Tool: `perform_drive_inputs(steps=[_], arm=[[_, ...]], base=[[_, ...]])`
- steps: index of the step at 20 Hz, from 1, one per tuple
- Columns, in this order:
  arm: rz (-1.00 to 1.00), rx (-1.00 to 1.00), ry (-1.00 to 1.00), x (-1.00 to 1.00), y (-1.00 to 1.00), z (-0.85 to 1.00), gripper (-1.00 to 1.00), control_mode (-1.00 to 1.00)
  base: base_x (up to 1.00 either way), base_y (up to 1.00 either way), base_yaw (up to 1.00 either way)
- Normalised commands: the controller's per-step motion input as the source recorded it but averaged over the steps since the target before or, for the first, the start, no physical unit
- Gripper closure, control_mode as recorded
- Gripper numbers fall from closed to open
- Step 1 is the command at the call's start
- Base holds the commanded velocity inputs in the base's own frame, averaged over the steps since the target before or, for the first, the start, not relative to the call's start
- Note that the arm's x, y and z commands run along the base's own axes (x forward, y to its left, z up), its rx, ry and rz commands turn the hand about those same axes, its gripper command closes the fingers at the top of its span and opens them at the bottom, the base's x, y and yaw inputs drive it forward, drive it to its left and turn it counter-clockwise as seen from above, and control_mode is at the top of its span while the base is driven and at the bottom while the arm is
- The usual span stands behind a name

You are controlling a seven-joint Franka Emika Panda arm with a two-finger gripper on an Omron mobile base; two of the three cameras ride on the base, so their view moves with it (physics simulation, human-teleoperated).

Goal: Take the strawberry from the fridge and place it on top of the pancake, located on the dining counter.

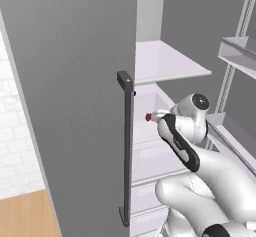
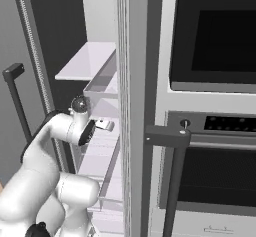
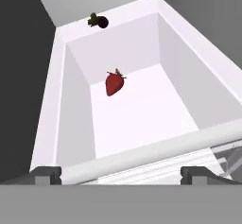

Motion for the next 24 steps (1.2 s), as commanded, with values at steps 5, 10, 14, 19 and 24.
perform_drive_inputs(steps=[5,10,14,19,24], arm=[[-0.12,0.06,0.01,0.5,0.0,-0.02,-1.0,-1.0],[-0.12,0.0,0.0,0.46,0.0,-0.15,-1.0,-1.0],[-0.04,0.0,0.02,0.46,0.0,-0.36,-1.0,-1.0],[0.0,0.0,0.0,0.42,0.0,-0.1,-1.0,-1.0],[0.0,0.0,0.05,0.41,0.08,-0.07,-1.0,-1.0]], base=[[0.0,0.0,0.0],[0.0,0.0,0.0],[0.0,0.0,0.0],[0.0,0.0,0.0],[0.0,0.0,0.0]])
